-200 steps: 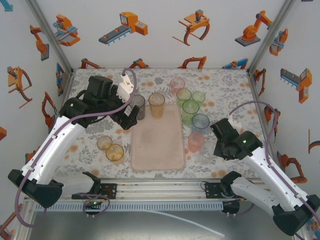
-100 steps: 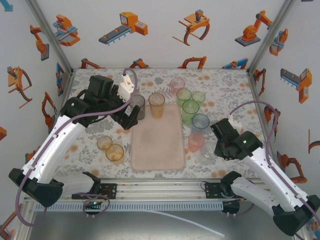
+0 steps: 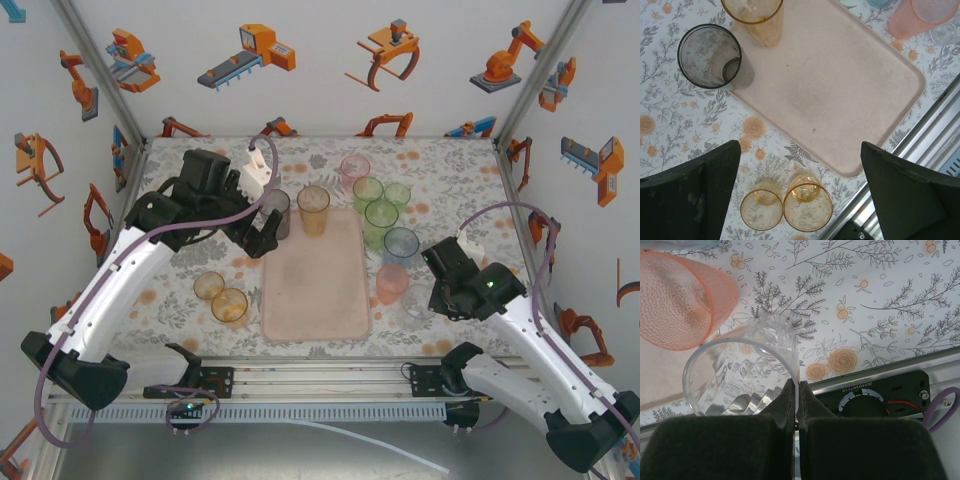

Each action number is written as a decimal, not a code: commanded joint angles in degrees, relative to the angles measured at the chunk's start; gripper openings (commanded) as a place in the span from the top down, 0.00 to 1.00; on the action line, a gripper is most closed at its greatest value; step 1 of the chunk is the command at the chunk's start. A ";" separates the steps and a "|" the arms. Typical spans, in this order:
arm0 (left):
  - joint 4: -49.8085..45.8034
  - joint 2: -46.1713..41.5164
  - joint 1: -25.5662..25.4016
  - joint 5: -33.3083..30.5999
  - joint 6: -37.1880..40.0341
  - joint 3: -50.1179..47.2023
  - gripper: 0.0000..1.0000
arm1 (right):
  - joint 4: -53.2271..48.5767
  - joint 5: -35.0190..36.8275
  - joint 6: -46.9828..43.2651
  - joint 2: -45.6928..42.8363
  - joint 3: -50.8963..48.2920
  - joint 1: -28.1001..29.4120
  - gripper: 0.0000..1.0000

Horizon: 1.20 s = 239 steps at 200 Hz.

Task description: Place the glasses into the tray

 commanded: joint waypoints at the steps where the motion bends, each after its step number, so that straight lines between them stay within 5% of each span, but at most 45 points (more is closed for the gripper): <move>1: 0.00 0.48 0.10 -0.08 0.58 2.78 0.03 | -1.12 0.76 -0.34 -0.29 1.08 0.29 1.00; 239: -0.76 2.74 0.01 0.27 0.28 5.57 0.03 | -8.73 -4.02 -5.39 1.80 13.74 0.30 1.00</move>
